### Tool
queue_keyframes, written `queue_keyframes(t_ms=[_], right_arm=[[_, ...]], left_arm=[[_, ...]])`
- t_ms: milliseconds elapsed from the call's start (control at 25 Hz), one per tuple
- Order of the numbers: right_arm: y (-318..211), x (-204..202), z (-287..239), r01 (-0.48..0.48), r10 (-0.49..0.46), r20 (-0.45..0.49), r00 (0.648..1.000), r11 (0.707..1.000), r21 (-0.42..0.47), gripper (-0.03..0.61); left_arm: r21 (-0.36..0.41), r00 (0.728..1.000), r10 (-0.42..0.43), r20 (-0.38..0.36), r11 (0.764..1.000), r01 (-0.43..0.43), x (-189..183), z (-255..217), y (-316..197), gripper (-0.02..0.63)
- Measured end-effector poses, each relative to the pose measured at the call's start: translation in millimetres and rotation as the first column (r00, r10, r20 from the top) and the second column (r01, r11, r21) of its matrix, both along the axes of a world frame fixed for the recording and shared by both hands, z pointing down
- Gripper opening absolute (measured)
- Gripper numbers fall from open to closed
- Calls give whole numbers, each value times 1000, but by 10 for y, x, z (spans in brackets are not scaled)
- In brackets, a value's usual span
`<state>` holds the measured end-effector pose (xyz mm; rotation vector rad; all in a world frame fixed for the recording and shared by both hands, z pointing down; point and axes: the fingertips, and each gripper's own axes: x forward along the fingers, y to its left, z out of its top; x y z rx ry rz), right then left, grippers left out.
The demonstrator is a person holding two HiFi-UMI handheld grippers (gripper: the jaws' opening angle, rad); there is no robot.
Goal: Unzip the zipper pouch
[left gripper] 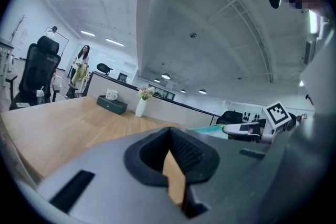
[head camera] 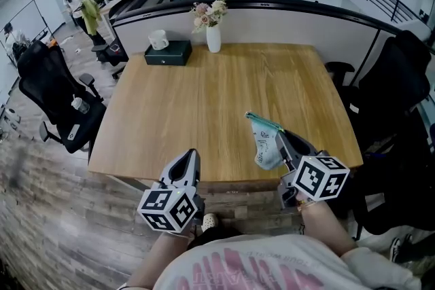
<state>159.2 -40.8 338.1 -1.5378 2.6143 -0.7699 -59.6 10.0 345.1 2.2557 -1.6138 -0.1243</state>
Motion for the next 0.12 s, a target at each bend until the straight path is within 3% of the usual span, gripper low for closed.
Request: queue_keyframes(t_ms=[120], right_arm=[[38, -12, -3, 16, -16, -4, 1000, 1000, 3, 32]], left_arm=[[1, 1000, -2, 2, 1000, 2, 17, -3, 37, 2]])
